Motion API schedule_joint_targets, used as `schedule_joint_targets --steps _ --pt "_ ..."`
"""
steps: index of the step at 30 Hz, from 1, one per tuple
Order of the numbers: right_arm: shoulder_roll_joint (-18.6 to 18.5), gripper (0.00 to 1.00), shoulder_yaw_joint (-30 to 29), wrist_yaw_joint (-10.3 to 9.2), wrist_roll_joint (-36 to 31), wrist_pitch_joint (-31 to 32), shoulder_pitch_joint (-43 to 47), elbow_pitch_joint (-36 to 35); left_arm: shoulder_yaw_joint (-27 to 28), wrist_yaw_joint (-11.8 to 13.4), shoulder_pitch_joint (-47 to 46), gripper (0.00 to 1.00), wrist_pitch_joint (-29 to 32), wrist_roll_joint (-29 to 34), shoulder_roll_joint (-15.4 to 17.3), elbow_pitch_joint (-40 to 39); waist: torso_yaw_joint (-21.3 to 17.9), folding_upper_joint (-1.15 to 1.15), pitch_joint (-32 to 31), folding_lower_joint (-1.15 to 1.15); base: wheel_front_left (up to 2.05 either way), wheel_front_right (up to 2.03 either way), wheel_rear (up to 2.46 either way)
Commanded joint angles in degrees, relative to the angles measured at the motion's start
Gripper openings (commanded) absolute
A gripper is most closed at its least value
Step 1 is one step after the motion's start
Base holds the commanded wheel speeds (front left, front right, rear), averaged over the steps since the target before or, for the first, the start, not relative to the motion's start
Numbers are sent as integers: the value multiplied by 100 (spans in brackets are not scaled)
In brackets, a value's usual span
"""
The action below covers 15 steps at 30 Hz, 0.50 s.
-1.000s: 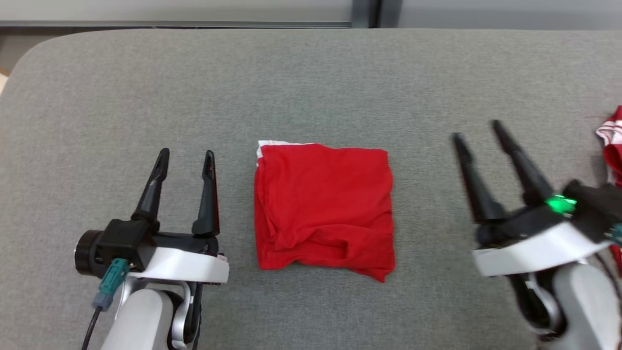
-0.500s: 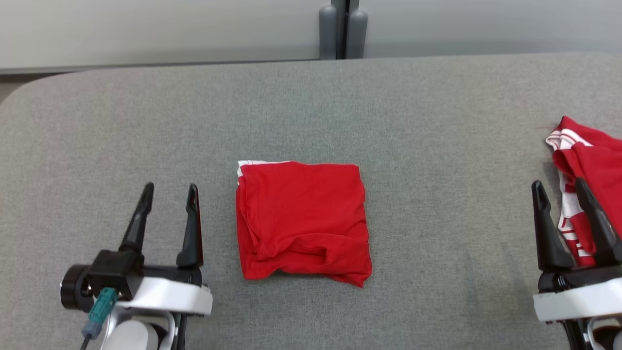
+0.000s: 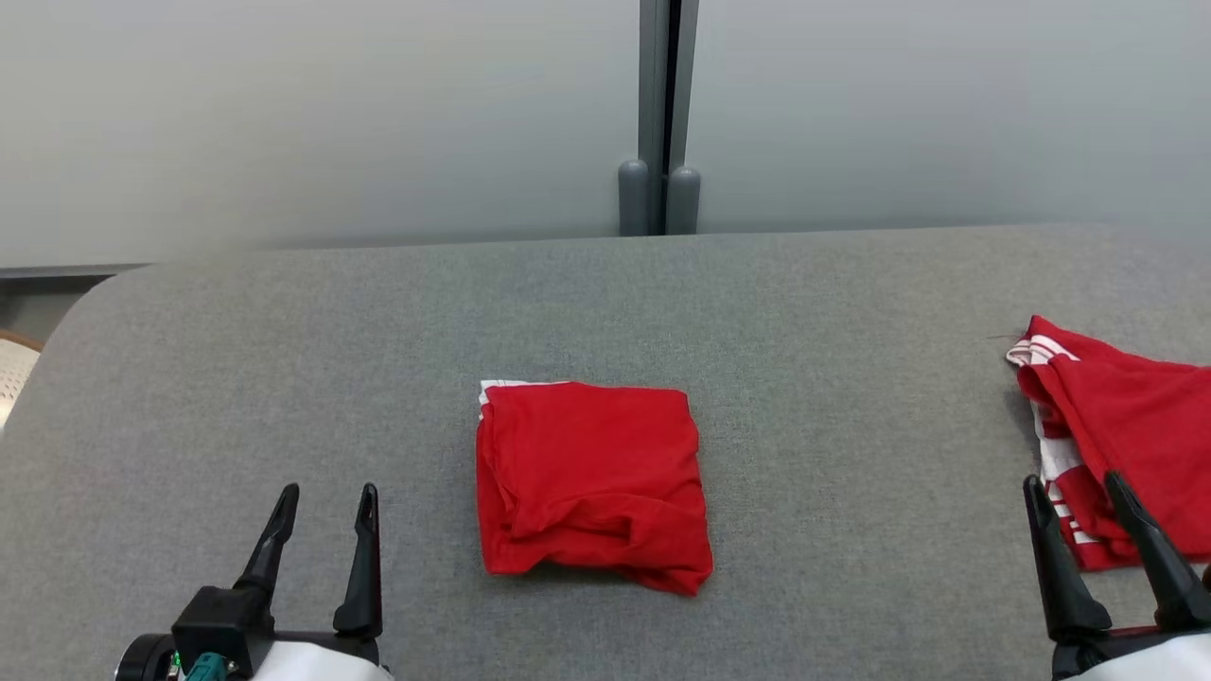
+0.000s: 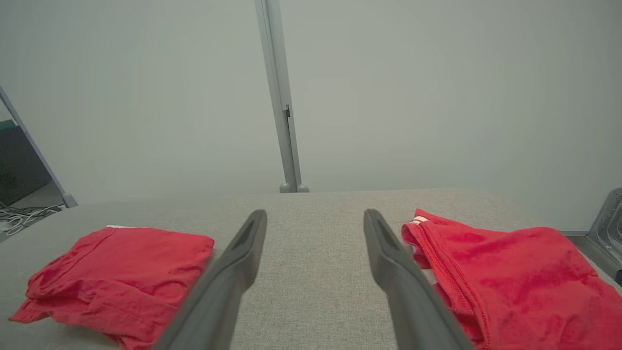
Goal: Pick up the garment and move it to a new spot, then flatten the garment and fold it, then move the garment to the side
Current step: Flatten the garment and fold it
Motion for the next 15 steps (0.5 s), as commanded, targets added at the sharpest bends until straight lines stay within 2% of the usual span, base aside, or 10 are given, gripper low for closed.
schedule_joint_targets --steps 1,15 --pt "4 100 -29 -2 -41 42 75 -66 15 6 55 100 14 -29 38 -8 -7 0 -112 0 0 0 0" --pt "115 100 -110 -2 -68 271 247 -279 18 32 83 100 31 -114 119 27 -23 0 -190 0 0 0 0"
